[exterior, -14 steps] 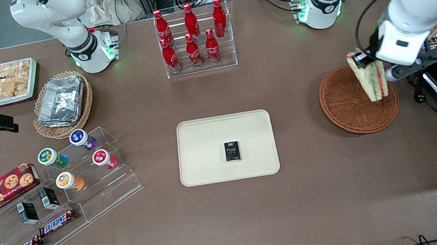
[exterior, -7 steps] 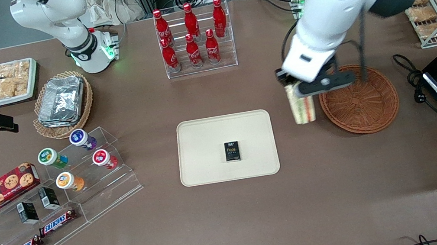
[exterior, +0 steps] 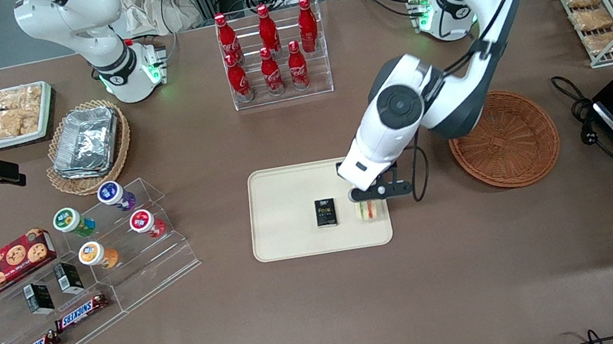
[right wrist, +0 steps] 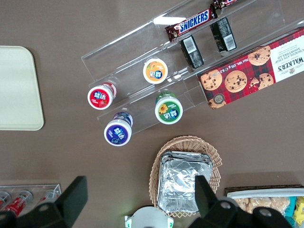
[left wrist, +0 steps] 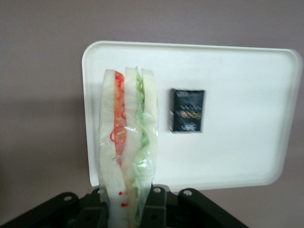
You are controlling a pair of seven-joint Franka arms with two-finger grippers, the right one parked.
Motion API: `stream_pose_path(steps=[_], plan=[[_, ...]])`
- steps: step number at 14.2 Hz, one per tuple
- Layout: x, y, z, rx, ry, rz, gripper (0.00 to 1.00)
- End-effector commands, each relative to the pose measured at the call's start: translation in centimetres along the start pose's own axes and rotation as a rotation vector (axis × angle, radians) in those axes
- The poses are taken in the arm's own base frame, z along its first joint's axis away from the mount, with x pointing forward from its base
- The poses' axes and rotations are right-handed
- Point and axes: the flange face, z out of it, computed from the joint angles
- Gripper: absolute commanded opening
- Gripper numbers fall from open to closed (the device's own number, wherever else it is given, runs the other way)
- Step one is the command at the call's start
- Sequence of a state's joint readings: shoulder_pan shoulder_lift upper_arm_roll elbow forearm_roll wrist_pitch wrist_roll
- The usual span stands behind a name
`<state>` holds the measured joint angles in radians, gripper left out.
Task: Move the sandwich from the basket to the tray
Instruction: 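Carry the held sandwich with the left gripper over the white tray, then lower the sandwich onto the tray beside the black packet and open the left gripper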
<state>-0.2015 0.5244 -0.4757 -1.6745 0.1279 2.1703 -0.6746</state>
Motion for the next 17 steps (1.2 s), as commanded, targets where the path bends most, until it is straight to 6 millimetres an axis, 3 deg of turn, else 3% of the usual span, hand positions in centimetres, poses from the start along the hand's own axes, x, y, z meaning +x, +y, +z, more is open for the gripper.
stream_pose_path(steps=[1,6,8,10,11,15,17], plan=[[1.0,-0.1,2.2,0.034,0.017,0.013,0.00],[1.5,-0.3,6.1,0.034,0.023,-0.013,0.00],[1.5,-0.6,7.7,0.065,0.029,-0.002,0.15],[1.4,-0.7,8.1,0.071,0.024,-0.011,0.75],[1.4,-0.7,8.1,0.071,0.024,-0.015,0.99],[1.6,-0.8,7.7,0.072,0.025,-0.017,1.00],[2.3,-0.7,4.9,0.053,0.065,-0.034,0.99]])
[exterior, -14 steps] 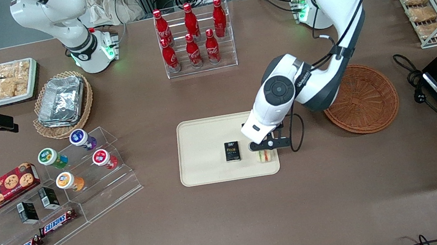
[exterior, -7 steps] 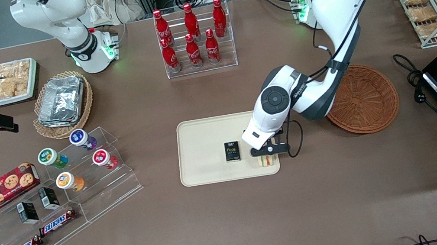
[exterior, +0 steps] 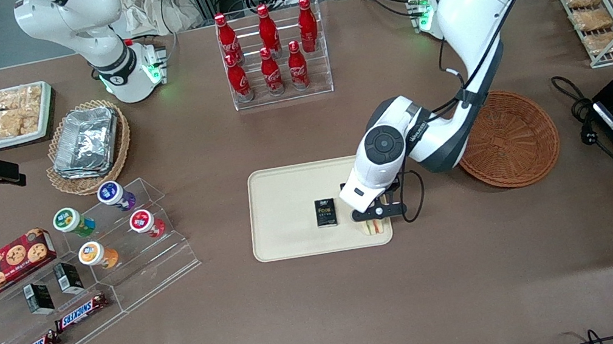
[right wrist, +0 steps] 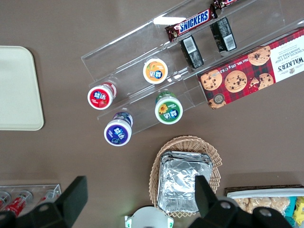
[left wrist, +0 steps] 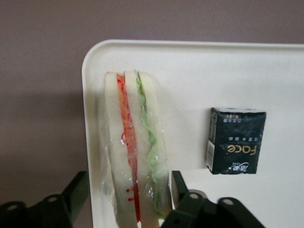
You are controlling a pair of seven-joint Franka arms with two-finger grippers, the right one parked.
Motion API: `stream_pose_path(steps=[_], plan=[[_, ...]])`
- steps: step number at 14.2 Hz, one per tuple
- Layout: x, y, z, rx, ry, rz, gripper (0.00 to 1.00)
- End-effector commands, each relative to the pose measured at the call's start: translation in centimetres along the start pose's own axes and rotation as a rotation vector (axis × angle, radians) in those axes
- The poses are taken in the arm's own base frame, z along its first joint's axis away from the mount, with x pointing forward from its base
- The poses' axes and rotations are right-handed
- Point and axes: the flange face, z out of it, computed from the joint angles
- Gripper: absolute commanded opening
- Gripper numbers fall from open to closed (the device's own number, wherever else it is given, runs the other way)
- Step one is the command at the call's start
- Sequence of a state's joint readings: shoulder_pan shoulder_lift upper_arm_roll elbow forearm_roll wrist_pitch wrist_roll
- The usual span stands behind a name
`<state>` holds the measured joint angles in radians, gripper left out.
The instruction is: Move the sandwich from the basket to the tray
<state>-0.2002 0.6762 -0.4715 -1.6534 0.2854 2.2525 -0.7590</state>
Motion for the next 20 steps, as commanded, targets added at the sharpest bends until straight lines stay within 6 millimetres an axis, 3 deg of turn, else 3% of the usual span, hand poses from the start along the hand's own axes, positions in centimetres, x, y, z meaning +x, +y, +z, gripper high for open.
stream_pose_path(steps=[1,3,6,7,8,10,11,15,18,19,20], plan=[[0.9,0.3,-5.4,-0.014,0.076,-0.029,0.99],[1.2,-1.2,-10.5,0.023,0.099,-0.068,0.99],[-0.5,-2.8,-17.8,0.082,0.126,-0.090,0.99],[-0.4,-5.2,-20.6,0.099,0.127,-0.123,0.99],[-1.4,-6.3,-23.8,0.091,0.113,-0.106,1.00],[-1.8,-12.3,-29.3,0.070,0.079,-0.077,0.99],[-2.9,-14.2,-31.5,0.062,0.070,-0.044,0.99],[-6.2,-24.1,-35.6,0.057,0.065,0.125,0.99],[-6.1,-31.1,-36.8,0.042,0.025,0.243,1.00],[-5.7,-32.6,-37.4,0.026,0.035,0.211,1.00],[-5.2,-32.6,-37.8,0.017,0.043,0.206,1.00]])
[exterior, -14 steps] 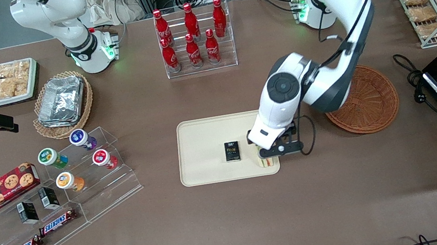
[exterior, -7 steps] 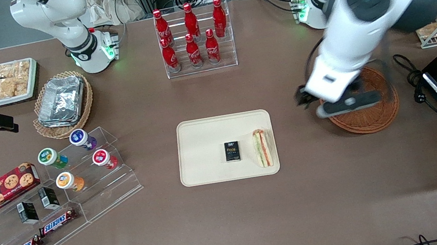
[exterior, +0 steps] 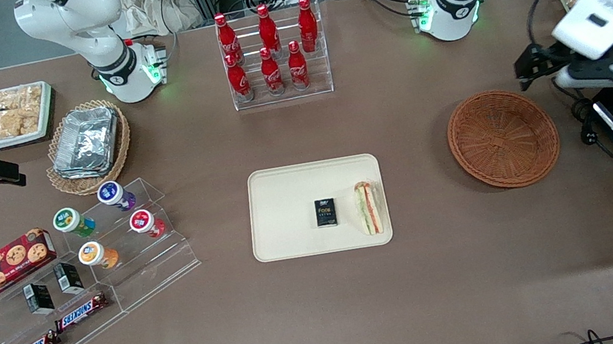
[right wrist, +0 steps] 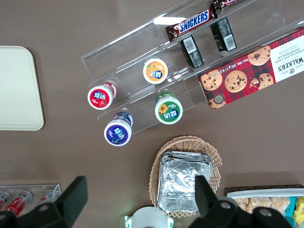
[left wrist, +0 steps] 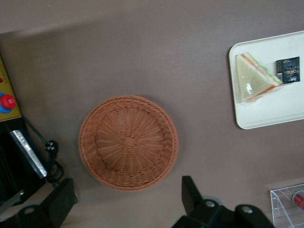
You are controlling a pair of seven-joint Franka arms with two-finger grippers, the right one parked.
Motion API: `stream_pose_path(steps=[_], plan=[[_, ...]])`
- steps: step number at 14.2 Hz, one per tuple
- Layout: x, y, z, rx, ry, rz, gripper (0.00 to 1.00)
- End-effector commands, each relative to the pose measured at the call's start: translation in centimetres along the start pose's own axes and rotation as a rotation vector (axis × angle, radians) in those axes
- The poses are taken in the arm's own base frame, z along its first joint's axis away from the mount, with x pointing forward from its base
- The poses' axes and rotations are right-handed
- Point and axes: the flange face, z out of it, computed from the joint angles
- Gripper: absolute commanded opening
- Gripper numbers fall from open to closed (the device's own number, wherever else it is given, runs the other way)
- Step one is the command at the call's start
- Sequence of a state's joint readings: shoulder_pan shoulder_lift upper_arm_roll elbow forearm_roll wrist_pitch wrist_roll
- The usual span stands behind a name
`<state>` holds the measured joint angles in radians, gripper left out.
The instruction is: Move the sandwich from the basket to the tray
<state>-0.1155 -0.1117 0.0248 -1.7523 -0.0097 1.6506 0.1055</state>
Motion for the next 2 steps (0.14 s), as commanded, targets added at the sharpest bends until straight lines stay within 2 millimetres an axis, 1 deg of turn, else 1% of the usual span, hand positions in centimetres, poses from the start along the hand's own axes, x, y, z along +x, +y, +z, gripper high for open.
stream_pose_path(steps=[1,2], plan=[[1.0,-0.7,-0.7,-0.029,0.011,0.008,1.00],[2.2,-0.4,-0.8,-0.025,0.014,-0.018,1.00]])
